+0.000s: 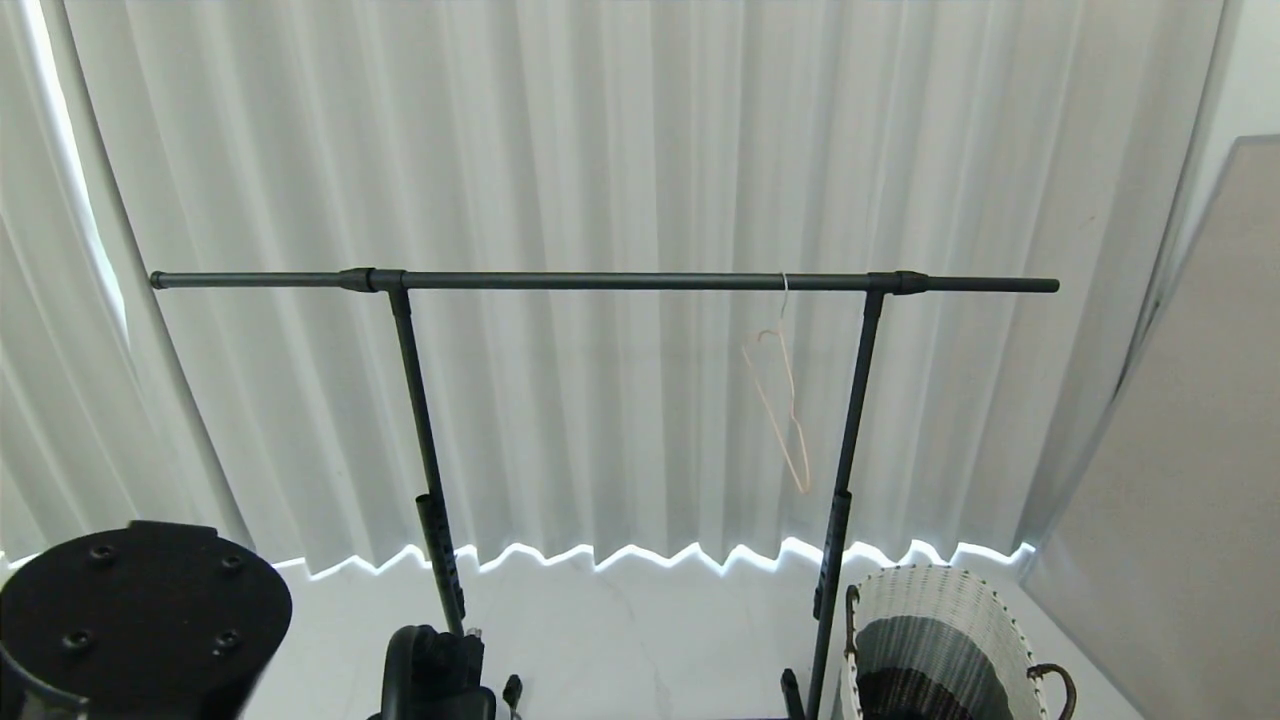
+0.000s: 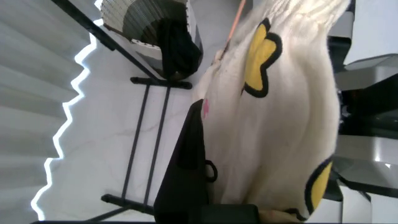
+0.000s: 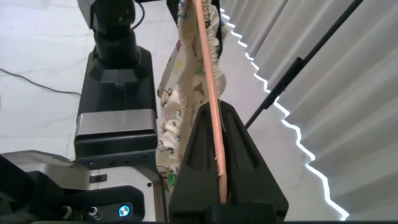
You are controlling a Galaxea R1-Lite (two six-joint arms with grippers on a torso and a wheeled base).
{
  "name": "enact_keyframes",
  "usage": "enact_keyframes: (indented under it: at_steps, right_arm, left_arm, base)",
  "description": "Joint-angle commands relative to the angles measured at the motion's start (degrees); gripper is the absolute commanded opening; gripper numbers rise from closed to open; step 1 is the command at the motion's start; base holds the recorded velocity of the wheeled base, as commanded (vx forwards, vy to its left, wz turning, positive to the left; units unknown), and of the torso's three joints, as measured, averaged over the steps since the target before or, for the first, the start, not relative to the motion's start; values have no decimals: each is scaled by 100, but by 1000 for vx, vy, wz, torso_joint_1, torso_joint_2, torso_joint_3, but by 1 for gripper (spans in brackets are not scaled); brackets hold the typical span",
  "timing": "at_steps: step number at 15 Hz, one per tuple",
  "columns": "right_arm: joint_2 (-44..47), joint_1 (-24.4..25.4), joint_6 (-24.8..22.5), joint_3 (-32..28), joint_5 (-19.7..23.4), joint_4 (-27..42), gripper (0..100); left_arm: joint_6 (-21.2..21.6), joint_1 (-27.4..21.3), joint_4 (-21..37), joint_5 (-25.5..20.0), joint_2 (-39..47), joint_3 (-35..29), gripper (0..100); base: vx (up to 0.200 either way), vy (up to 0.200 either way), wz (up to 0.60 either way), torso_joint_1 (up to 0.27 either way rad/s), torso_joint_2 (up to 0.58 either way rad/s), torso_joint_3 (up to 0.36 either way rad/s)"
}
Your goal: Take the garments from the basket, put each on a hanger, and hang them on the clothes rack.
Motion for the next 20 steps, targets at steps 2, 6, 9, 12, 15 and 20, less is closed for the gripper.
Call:
enact_keyframes:
  at_steps: [2,6,9,12,15,20]
  right_arm:
    - [10,-8,-4,13,-3,17,100]
    - [10,-61,-13,39,-38,17,100]
    - [10,-289,-13,101,-214,26,100]
    - [28,-720,40,426,-223,26,100]
    - [336,-1124,603,558,-223,17,100]
    - [1294,-1467,2334,-435,-232,-255,100]
  left_arm:
    - [-43,205,4,7,-4,19,0]
    - [-61,592,-110,16,-13,274,0]
    - [-52,1049,-382,104,-4,687,0]
    - [-96,1365,-567,1660,-13,1030,0]
    - [-905,1357,-576,1835,-303,819,0]
    - [-2285,1260,-576,1712,-655,72,0]
  base:
    - [0,0,0,0,0,0]
    - [0,0,0,0,0,0]
    - [0,0,0,0,0,0]
    - [0,0,0,0,0,0]
    - [0,0,0,0,0,0]
    - [0,0,0,0,0,0]
